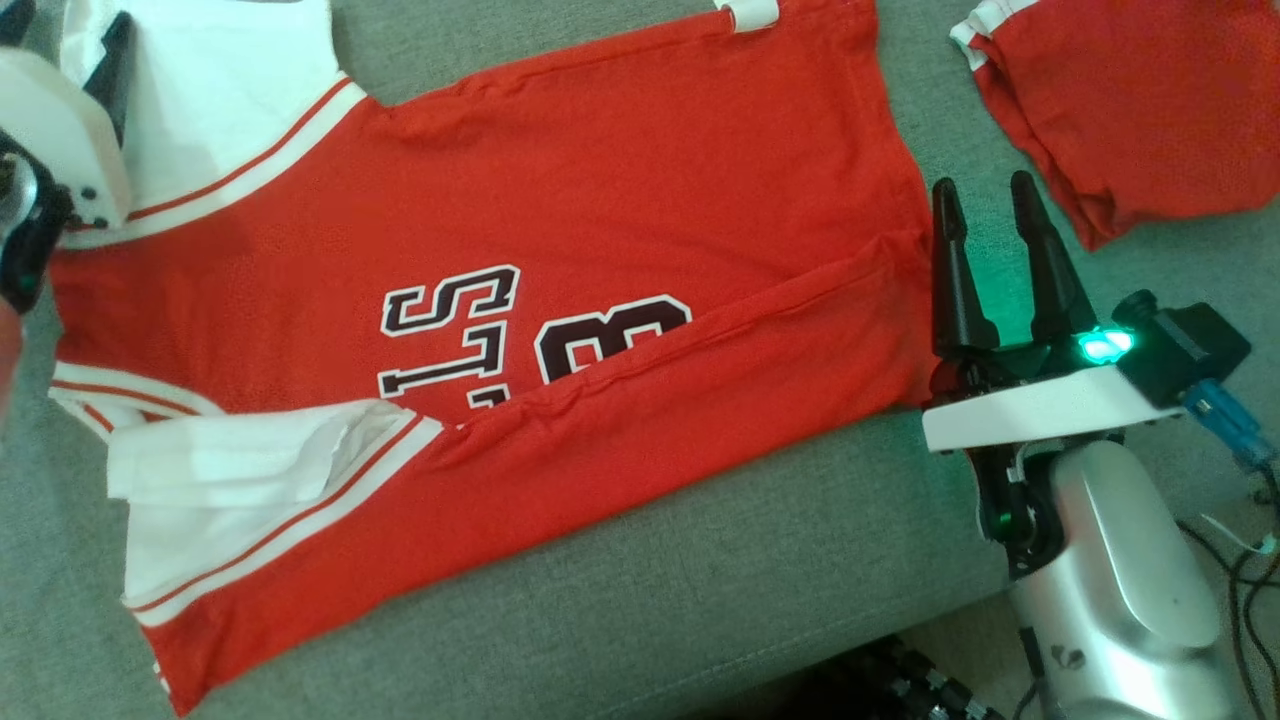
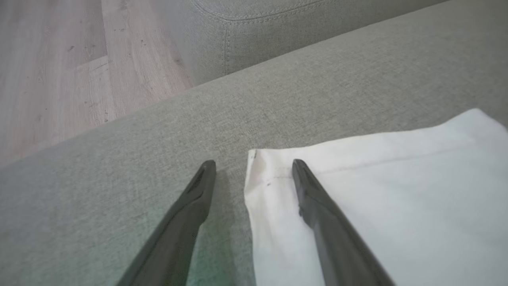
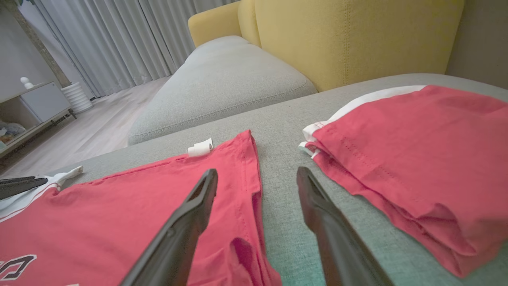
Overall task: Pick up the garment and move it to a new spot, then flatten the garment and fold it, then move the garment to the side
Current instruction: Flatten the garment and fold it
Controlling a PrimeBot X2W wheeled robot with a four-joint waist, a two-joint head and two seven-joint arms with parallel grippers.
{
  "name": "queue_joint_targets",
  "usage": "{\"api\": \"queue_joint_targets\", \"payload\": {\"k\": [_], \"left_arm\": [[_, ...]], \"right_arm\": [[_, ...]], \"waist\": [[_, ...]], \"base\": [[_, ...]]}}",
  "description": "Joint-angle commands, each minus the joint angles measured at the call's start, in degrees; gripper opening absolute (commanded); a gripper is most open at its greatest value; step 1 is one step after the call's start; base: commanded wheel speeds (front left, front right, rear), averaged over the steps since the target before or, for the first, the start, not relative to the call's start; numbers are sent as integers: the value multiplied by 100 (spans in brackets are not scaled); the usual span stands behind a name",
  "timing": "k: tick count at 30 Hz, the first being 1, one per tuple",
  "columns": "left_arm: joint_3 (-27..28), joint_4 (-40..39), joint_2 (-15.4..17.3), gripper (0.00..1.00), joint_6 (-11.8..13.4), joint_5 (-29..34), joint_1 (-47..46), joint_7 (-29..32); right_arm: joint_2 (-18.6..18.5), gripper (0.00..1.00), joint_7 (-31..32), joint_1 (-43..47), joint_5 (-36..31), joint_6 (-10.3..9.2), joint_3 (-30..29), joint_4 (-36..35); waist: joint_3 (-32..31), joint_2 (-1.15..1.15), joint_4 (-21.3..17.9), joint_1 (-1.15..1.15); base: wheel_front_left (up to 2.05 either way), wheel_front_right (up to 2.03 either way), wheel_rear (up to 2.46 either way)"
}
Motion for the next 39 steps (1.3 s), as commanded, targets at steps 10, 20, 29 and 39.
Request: {"api": "queue_joint_targets", "payload": {"k": [10,20,29,39], "left_arm": [[-532,-341,214,0,10,-645,-273,-464],[-932,-730,-102,0,10,-781,310,-1919],[-1128,-1906,-169,0,193,-804,1122,-2327],[-1402,-3549,-63,0,558,-781,1702,-1898]], "right_arm": [[-13,100,-62,-72,-134,-5,-6,-18],[-13,100,59,47,-630,-5,-376,278],[-40,100,1322,-556,-1258,-5,-1039,576],[-679,100,2360,-1948,-1091,-5,-1585,2279]], "waist": [[-249,0,228,0],[-1238,0,736,0],[-1494,0,1447,0],[-1183,0,1953,0]], "base": [[0,0,0],[0,0,0],[0,0,0],[0,0,0]]}}
